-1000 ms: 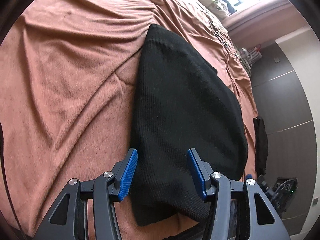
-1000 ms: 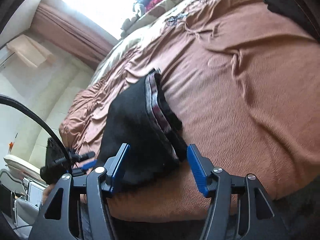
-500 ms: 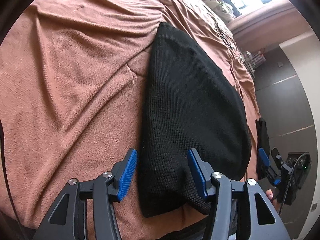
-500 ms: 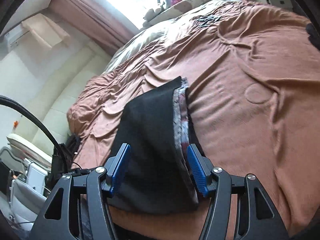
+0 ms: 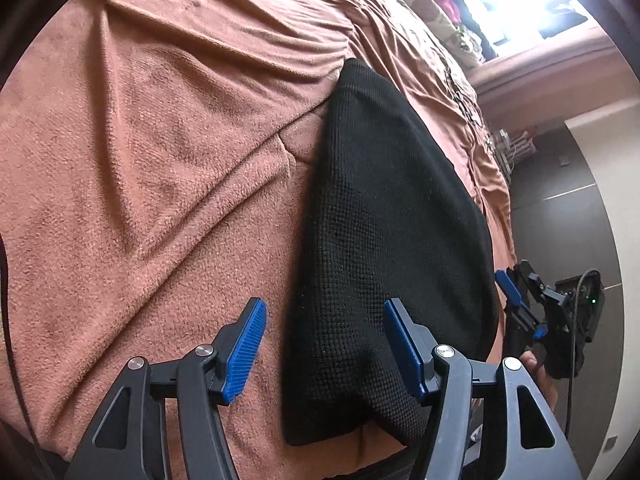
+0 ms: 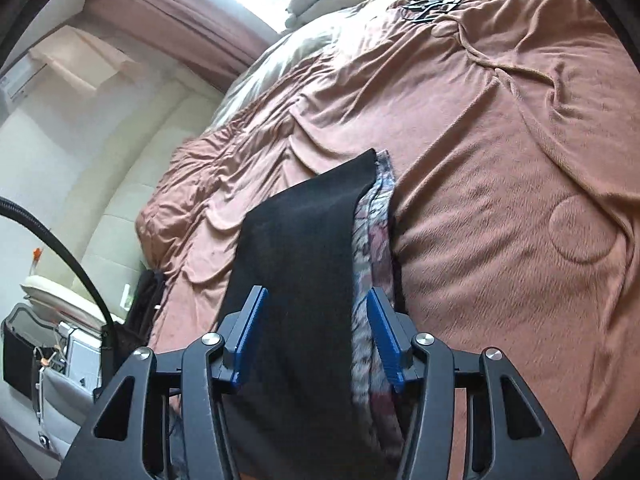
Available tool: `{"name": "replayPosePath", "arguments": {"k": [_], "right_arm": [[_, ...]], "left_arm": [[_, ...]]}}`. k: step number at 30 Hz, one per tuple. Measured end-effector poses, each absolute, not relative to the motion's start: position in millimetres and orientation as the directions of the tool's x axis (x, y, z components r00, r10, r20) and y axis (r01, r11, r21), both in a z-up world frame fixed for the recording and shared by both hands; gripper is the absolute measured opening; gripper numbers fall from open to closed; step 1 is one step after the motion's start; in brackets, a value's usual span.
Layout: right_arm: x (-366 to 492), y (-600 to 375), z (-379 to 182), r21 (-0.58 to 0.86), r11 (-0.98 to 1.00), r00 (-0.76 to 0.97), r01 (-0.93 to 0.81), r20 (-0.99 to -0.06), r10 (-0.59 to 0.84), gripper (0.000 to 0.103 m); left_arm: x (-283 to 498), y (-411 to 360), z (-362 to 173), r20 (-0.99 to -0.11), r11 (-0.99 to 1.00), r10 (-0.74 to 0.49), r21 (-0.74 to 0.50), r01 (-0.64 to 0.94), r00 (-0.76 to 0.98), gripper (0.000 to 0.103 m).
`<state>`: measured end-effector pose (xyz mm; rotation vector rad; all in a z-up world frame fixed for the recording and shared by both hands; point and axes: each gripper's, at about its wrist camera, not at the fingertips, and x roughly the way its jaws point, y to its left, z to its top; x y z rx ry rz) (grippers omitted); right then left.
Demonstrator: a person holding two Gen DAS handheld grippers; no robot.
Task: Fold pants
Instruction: 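Lower the shorts and open both tools, smoothing the folded stack, then close right tool on the folded edge while left tool pinches the stack's other end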
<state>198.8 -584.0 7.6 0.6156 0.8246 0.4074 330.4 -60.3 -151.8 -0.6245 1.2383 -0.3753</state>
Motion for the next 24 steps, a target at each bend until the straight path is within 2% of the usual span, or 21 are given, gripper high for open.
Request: {"name": "replayPosePath", "arguments": {"k": [2, 11, 14, 18, 24], "right_arm": [[207.1, -580.7, 7.3, 0.648, 0.755, 0.611, -0.102, -0.558, 0.561, 0.044], [222.4, -577.6, 4.7, 0.617, 0.784, 0.609, -0.075, -0.594, 0.526, 0.044], [226.9, -576.9, 1.1, 0.656, 0.751, 0.589, -0.078, -0.577, 0.566, 0.044], [227.2, -578.4, 4.5, 0.69, 0.717, 0.59, -0.099, -0.54, 0.601, 0.032], [231.8, -579.2, 1.8, 0.68, 0.727, 0.593, -0.1, -0.546, 0.592, 0.032]], "left_arm": [[330.5, -58.8, -151.3, -0.755, 0.776, -0.583, -0.627, -0.07, 0.302, 0.063], [333.7, -53.8, -148.1, -0.744, 0.76, -0.59, -0.643, -0.094, 0.314, 0.063], [333.2, -52.5, -147.7, -0.745, 0.762, -0.586, -0.641, -0.097, 0.32, 0.063], [331.9, -52.0, -148.9, -0.747, 0.762, -0.584, -0.639, -0.101, 0.318, 0.063], [334.0, -53.3, -149.4, -0.741, 0.757, -0.592, -0.646, -0.098, 0.316, 0.063]]}}
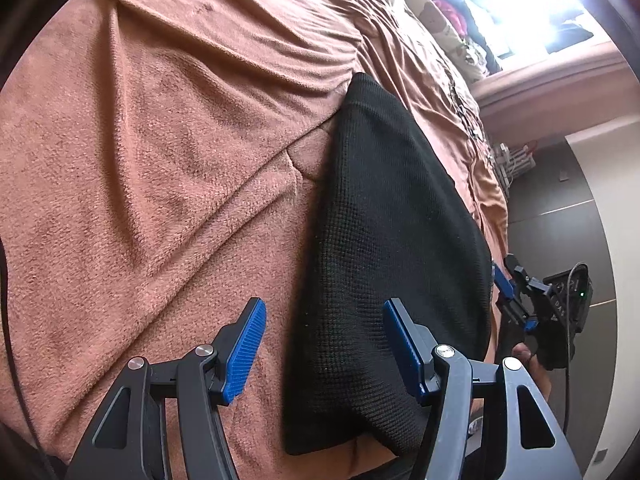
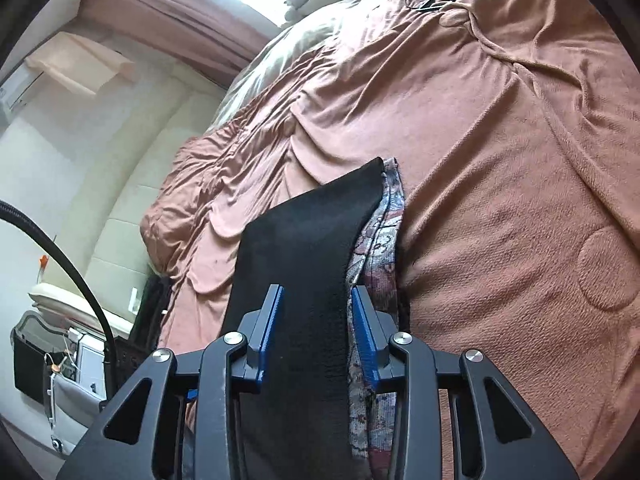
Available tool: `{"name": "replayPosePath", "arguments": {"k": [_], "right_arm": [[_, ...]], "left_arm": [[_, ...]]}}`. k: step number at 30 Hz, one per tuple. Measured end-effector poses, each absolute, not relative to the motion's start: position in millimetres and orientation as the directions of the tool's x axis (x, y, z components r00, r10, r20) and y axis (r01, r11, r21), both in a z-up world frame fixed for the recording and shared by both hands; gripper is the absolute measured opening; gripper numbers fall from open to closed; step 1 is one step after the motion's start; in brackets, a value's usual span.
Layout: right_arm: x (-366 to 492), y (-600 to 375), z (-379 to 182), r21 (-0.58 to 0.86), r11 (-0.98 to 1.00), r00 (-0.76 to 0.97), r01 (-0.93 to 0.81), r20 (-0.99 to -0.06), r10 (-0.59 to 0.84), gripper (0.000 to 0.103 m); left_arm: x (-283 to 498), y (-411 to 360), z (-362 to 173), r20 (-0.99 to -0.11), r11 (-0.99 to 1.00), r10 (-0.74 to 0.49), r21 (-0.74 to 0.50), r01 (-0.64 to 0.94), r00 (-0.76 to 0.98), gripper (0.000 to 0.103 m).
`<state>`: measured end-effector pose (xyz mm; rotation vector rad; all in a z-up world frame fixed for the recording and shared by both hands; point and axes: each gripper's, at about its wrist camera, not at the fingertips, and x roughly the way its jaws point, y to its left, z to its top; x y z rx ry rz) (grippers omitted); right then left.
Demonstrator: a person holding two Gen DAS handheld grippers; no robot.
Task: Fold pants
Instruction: 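Close right tool on the folded edge while left tool pinches the stack's other end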
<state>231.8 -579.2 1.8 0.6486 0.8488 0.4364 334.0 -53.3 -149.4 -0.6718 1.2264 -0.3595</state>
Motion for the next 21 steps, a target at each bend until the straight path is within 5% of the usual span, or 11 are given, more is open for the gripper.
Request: {"name": "replayPosePath", "arguments": {"k": [11, 15, 21], "right_arm": [[241.9, -568.8, 3.6, 0.65, 0.751, 0.569, -0.115, -0.577, 0.586, 0.032], [248.1, -552.4, 10.0, 0.557, 0.818, 0.557, -0.143, -0.638, 0.532, 0.006], [243.0, -540.3, 32.2, 0.454, 0.875, 0.589, -0.168, -0.666, 0.458, 0.001]], "left_arm": [[338.0, -57.5, -151.4, -0.744, 0.758, -0.593, -0.645, -0.098, 0.308, 0.063], [340.0, -58.0, -148.5, -0.739, 0.757, -0.592, -0.647, -0.092, 0.323, 0.063], [346.5, -62.5, -147.0, -0.738, 0.763, -0.592, -0.643, -0.07, 0.324, 0.063]]}}
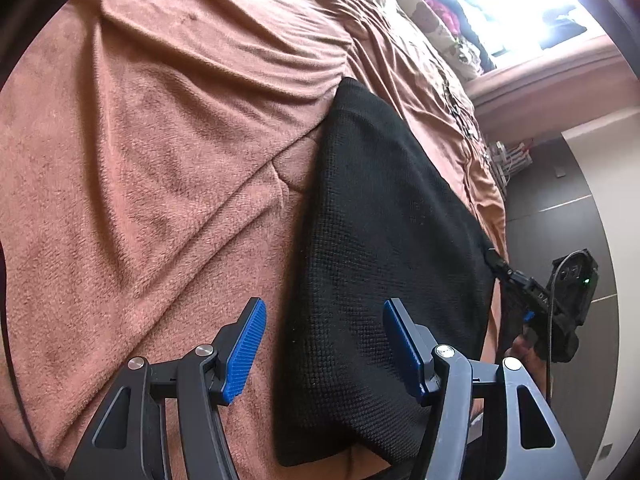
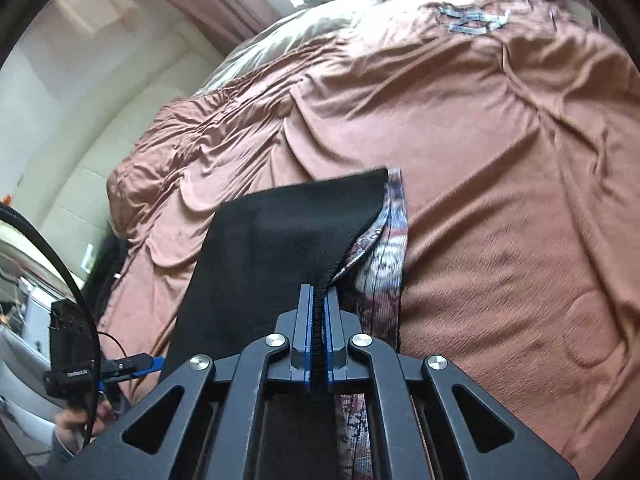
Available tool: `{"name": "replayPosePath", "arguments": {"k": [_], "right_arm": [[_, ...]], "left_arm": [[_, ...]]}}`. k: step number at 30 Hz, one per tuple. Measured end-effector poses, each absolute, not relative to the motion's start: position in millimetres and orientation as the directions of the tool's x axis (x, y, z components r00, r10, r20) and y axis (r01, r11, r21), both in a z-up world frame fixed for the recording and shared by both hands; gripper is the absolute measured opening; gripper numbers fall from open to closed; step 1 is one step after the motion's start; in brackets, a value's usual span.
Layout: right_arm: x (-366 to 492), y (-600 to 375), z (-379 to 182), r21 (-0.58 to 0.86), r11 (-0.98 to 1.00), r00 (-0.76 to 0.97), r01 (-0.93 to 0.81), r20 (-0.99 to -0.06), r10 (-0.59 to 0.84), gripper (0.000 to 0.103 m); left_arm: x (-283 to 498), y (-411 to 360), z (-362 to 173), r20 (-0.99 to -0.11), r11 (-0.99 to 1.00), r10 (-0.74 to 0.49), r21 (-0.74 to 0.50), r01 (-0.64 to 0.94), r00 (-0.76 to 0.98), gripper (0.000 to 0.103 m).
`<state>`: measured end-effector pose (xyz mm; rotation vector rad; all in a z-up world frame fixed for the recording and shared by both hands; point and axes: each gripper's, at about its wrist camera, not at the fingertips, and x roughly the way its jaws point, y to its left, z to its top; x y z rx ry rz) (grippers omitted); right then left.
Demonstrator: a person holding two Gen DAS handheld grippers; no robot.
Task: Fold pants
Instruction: 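Close right tool on the folded edge while left tool pinches the stack's other end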
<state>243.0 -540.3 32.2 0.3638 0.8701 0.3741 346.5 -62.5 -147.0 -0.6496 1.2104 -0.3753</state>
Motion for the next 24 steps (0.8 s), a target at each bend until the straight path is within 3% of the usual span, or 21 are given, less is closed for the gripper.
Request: {"name": "replayPosePath", "arguments": {"k": [11, 14, 17, 19, 22, 24], "right_arm": [[227.9, -565.7, 25.6, 0.437, 0.896, 0.614, -0.074, -0.688, 0.386, 0.001], [231.0, -561.6, 23.9, 0.433, 0.899, 0.606, -0.063, -0.699, 0.379, 0.001], [231.9, -558.7, 25.0, 0.452, 0.89, 0.598, -0.064, -0.696, 0.397, 0.002], [231.3, -560.8, 26.0, 0.465, 0.883, 0.595, -0.059, -0.694, 0.405, 0.005], [225.6, -565.8, 27.7, 0.483, 0.874, 0.593, -0.058, -0.687, 0.419, 0.015], [221.2, -570.3, 26.2, 0.496, 0.865, 0.587, -0.069, -0.681, 0.437, 0.043]], "left_arm": [[347.1, -72.7, -154.5, -0.728, 0.756, -0.612, -0.653, -0.041, 0.309, 0.061], [344.7, -78.2, -158.6, -0.721, 0.746, -0.631, -0.665, -0.032, 0.286, 0.052], [341.4, -83.6, -162.9, -0.713, 0.733, -0.652, -0.679, -0.025, 0.259, 0.034], [339.5, -84.5, -162.1, -0.714, 0.734, -0.653, -0.679, -0.02, 0.253, 0.032], [340.9, -81.9, -158.2, -0.706, 0.727, -0.661, -0.686, -0.017, 0.254, 0.032], [342.1, -80.9, -157.8, -0.711, 0.731, -0.656, -0.682, -0.021, 0.254, 0.032]]}}
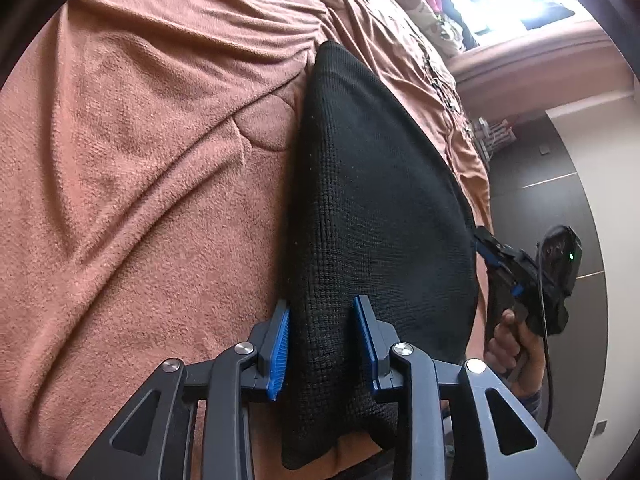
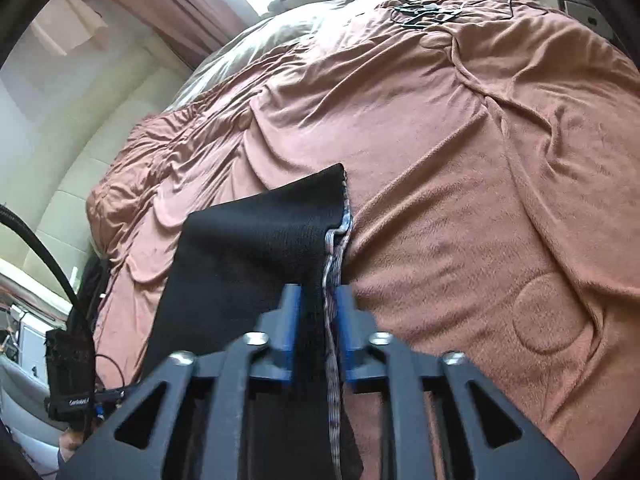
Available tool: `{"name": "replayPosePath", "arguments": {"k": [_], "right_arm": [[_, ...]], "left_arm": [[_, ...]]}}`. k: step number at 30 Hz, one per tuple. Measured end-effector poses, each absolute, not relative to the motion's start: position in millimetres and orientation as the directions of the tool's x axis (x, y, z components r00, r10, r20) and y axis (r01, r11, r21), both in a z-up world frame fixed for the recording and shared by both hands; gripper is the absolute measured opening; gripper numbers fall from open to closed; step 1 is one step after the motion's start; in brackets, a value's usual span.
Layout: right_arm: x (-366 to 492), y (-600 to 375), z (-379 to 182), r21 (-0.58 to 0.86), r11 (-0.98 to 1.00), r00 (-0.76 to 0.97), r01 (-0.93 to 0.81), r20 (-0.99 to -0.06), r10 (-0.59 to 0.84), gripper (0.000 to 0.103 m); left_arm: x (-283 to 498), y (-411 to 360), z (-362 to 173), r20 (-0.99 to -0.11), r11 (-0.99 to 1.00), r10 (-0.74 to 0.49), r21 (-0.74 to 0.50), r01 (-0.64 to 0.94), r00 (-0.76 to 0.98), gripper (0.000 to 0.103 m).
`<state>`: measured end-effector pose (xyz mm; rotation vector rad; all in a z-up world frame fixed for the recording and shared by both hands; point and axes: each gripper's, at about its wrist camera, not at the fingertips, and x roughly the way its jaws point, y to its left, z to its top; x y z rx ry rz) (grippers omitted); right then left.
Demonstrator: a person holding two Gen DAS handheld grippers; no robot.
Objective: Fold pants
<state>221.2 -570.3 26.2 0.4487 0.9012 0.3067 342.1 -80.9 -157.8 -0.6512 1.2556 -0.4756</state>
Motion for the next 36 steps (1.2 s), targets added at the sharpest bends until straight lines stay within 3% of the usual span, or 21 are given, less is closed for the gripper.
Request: {"name": "replayPosePath", "arguments": {"k": [2, 16, 18, 20, 22, 27, 36], "right_arm": [[213.7, -571.5, 24.5, 0.508, 0.856, 0.58, -0.096, -0.67, 0.463, 0.054], [199.8, -583.0, -24.3, 0.607, 0.788, 0.466, -0.108, -0.669, 0.579, 0.054], [200.0, -588.2, -29.1, 0.636, 0.765, 0.465, -0.1, -0.65, 0.601, 0.049], [201.2, -593.7, -31.5, 0.657, 0.748, 0.461, -0.094, -0.637, 0.618, 0.043], [201.3, -596.6, -32.3, 0.668, 0.74, 0.459, -0.084, -0.633, 0.624, 0.039], [197.6, -600.7, -30.3, 0.683, 0.727, 0.459, -0.073, -0.624, 0.632, 0.028], [186.0, -572.3, -35.0, 0.701, 0.71, 0.441, -0.068, -0.617, 0.652, 0.027]], "left_arm": [[343.3, -79.9, -159.3, -0.71, 0.73, -0.656, -0.683, -0.025, 0.256, 0.032], [329.9, -86.2, -170.6, -0.702, 0.714, -0.681, -0.7, -0.023, 0.209, 0.033], [329.9, -87.1, -172.4, -0.701, 0.713, -0.685, -0.701, -0.018, 0.198, 0.031], [329.7, -88.1, -169.4, -0.709, 0.723, -0.677, -0.691, -0.004, 0.199, 0.016], [329.6, -89.1, -162.9, -0.711, 0.727, -0.674, -0.686, 0.01, 0.199, 0.013], [328.9, -85.7, -144.8, -0.713, 0.733, -0.671, -0.679, 0.04, 0.204, 0.012], [323.9, -68.5, -127.1, -0.738, 0.761, -0.644, -0.645, 0.072, 0.203, 0.011]]}}
